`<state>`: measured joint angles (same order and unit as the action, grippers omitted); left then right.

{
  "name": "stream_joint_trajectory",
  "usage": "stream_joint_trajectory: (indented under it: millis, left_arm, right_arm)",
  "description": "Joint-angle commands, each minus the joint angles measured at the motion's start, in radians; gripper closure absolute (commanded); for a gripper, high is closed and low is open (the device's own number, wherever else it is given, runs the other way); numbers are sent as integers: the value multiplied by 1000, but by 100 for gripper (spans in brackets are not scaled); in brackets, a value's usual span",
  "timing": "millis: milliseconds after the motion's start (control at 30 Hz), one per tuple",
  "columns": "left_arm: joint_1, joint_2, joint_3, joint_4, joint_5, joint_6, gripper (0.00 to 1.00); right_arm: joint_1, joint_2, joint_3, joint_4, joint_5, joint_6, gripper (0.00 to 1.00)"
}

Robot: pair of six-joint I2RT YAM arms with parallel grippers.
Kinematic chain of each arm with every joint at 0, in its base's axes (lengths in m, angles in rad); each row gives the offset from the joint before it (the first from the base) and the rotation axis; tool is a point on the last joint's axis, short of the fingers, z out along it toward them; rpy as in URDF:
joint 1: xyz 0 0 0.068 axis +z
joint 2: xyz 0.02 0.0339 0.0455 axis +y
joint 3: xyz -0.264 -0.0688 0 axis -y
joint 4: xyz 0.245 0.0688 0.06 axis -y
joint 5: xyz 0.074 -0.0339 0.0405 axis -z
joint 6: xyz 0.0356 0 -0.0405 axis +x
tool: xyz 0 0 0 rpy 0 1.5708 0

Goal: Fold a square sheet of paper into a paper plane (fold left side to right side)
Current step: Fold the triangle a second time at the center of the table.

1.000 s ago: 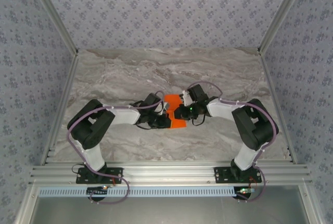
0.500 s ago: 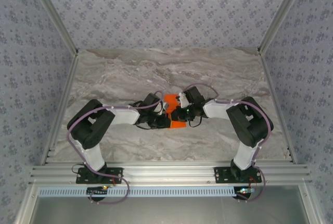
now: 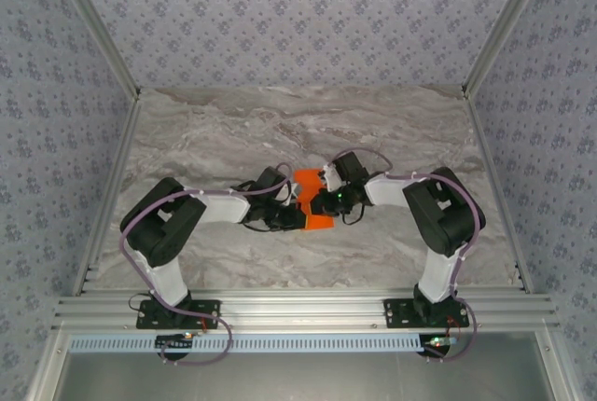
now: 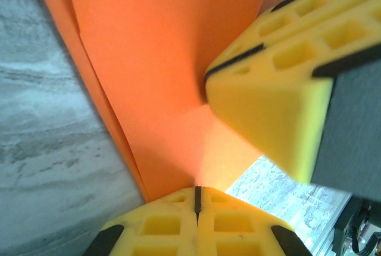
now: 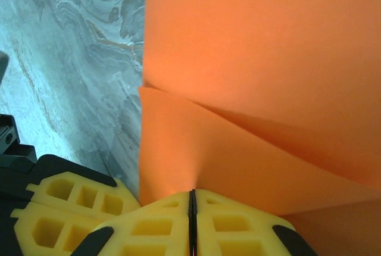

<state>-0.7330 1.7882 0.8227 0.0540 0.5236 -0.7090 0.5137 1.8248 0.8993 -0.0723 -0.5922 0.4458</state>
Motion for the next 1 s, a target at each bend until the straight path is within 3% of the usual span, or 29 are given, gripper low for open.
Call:
stream_joint_trajectory:
  millis: [0,700,967]
  left_arm:
    - [-1,54,-39,-96,-40,-6,100]
    - [-3,54,-45,-77,-36,-9,100]
    - [-9,45,-35,-60,-36,-7,100]
  right_arm:
    - [-50,36,28,-82,73,-62,91]
    - [-227,141,178,-165,66,-145,90]
    - [-233,-54,137,-130,68,-142,91]
